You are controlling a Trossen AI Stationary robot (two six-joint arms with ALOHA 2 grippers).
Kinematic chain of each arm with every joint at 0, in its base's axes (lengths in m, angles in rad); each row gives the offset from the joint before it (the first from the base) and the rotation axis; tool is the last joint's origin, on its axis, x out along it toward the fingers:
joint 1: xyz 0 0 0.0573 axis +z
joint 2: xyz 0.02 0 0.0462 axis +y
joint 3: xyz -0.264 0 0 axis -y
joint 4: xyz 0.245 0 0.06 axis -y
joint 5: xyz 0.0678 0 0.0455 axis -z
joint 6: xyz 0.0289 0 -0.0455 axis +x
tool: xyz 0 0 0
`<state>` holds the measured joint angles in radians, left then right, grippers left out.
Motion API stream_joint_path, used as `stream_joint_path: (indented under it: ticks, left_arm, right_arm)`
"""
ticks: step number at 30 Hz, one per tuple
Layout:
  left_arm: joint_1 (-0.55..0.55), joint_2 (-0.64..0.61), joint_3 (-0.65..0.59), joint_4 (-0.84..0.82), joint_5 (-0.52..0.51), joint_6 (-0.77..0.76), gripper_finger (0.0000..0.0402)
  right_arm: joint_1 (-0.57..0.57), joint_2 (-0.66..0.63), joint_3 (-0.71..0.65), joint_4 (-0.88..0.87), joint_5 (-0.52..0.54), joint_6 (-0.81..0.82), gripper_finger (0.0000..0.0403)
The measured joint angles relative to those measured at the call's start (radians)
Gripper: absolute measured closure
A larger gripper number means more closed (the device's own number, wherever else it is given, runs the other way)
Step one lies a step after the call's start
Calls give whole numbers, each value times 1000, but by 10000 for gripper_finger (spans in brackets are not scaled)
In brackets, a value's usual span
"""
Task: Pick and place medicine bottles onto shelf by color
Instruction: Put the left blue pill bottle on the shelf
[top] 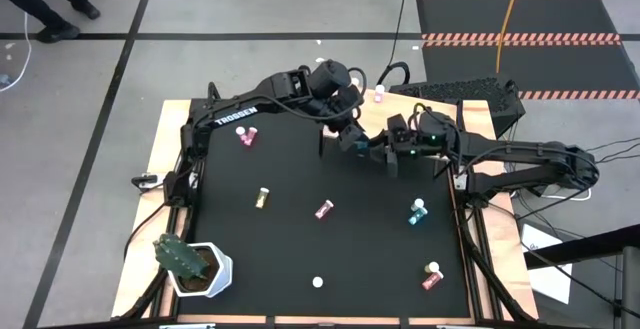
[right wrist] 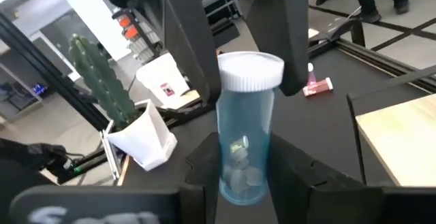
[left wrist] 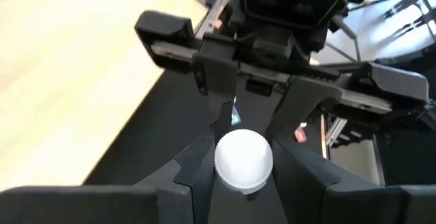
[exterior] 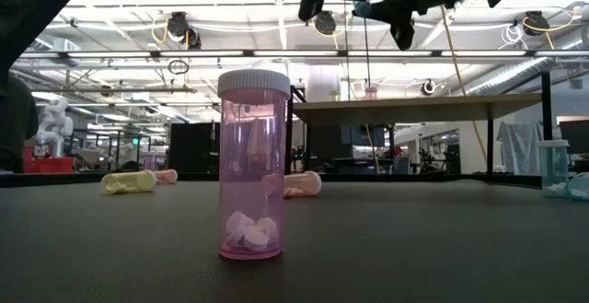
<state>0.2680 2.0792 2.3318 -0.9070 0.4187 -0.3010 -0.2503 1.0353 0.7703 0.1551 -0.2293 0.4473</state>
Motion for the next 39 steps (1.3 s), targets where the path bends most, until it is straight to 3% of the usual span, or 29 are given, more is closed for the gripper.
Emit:
stream_joint_path:
  ticks: [6,12,19,26,39]
  left_arm:
    - [-2,-29,0,28,-69,-8,253]
    - [-2,-94,0,59,-162,64,193]
    - [-47,-109,2,107,-156,199,133]
    - [-113,-105,2,103,-174,306,128]
    - [-108,-105,-1,172,-246,261,128]
  right_arm:
    - [1,-27,0,32,72,-40,308]
    - [1,-40,0,159,71,-123,308]
    - [5,-40,-1,256,59,-175,308]
    - [4,-39,-1,372,35,-141,307]
    - [4,-41,-1,359,-11,-172,307]
